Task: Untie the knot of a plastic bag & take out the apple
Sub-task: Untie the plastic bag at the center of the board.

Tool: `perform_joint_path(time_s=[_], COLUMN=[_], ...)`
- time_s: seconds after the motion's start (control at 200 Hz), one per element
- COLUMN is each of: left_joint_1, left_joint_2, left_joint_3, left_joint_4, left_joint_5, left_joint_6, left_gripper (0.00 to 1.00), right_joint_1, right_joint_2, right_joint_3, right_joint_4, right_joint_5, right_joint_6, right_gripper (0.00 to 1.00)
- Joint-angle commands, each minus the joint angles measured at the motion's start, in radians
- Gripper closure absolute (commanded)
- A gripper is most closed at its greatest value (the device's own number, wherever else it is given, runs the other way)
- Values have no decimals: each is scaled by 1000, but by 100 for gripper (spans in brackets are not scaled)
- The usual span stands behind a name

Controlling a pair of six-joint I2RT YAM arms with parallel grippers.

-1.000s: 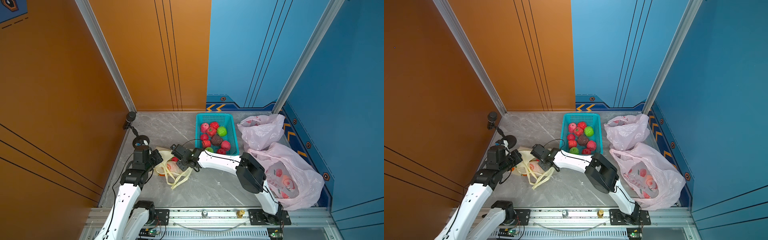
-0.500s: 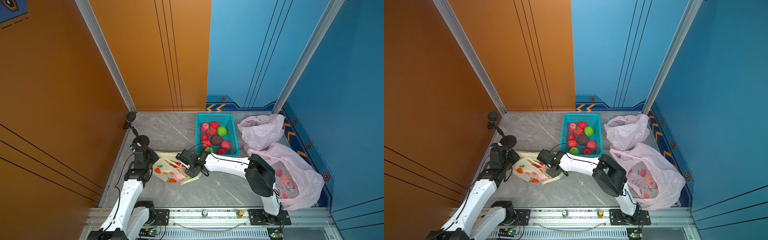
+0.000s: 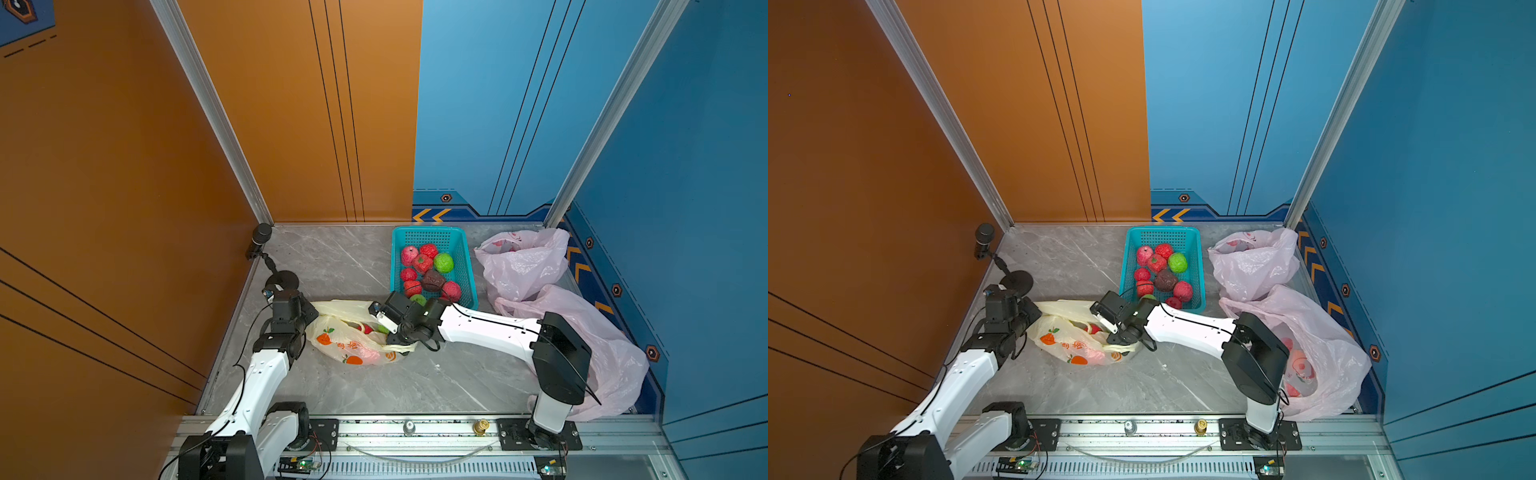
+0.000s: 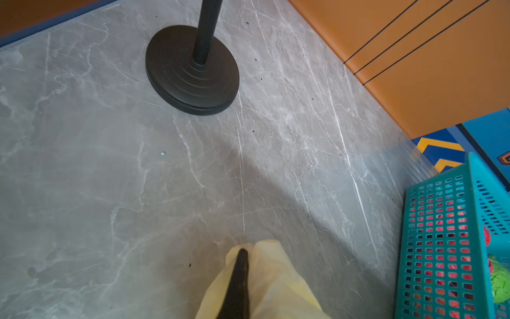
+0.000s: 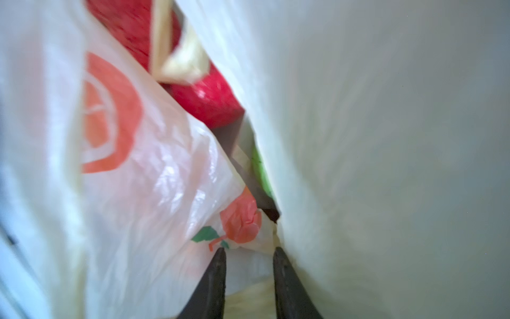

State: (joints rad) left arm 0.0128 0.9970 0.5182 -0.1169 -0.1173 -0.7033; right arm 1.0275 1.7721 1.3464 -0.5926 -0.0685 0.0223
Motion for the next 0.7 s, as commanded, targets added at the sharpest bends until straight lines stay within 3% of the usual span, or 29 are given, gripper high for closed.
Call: perform_joint_path(time_s=[0.0,0.075,0.2,0.385,0.521,0.696], left_joint_1=[-38,-79,-125,-149,-207,-378], left_joint_2=[22,35,52,57,3,-91], left_joint_3=[70,127,217,319,348,361], left_joint_4=[5,-38,-99,-210,-336,-542], left_joint_5=[70,92,126,155,162,78], left_joint_6=[40,65,108,164,204,188], left_gripper=[94,83,63,35,29,29], right_joint_1=[12,15,15,13,-6,-41], right_joint_2=[-39,-31,-12,1,-7,53], right_joint_3=[37,70,94,117,109,170], right_joint_4=[42,35,38,77,131,104], right_joint_5=[-224,-284,-367,-331,-248,-172], right_joint_6=[5,7,11,69,137,238], right_gripper=[68,67,57,51,49,56])
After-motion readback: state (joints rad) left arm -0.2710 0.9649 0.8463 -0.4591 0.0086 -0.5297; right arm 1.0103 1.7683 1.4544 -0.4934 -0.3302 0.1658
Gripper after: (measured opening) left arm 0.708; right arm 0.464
